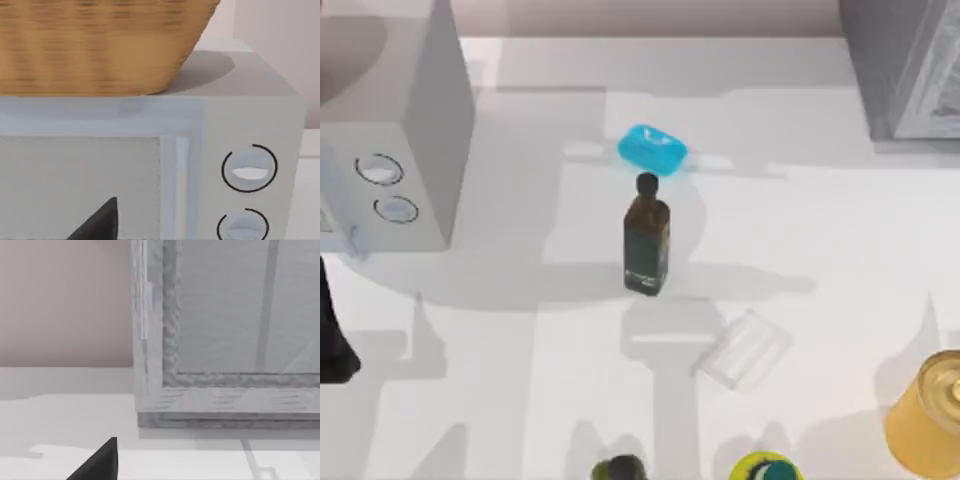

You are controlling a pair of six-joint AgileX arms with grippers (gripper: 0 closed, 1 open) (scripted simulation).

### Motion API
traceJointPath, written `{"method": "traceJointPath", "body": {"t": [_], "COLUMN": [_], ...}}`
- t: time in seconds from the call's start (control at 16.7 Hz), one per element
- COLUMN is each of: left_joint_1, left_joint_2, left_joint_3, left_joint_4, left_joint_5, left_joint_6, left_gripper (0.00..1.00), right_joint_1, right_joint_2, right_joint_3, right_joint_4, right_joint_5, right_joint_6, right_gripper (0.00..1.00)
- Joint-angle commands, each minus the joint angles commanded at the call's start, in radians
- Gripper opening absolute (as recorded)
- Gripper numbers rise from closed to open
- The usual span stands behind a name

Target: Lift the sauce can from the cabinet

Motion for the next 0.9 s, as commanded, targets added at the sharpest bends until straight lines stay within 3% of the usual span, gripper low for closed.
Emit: {"method": "traceJointPath", "body": {"t": [0.42, 0.66, 0.9], "left_joint_1": [0.000, 0.000, 0.000], "left_joint_2": [0.000, 0.000, 0.000], "left_joint_3": [0.000, 0.000, 0.000], "left_joint_4": [0.000, 0.000, 0.000], "left_joint_5": [0.000, 0.000, 0.000], "left_joint_6": [0.000, 0.000, 0.000], "left_gripper": [1.00, 1.00, 1.00], "right_joint_1": [0.019, 0.051, 0.092], "right_joint_2": [0.157, 0.425, 0.727], "right_joint_3": [0.160, 0.476, 0.915], "right_joint_4": [-0.062, -0.148, -0.233], "right_joint_5": [0.028, 0.071, 0.116], "right_joint_6": [0.001, 0.004, 0.011], "right_gripper": [1.00, 1.00, 1.00]}}
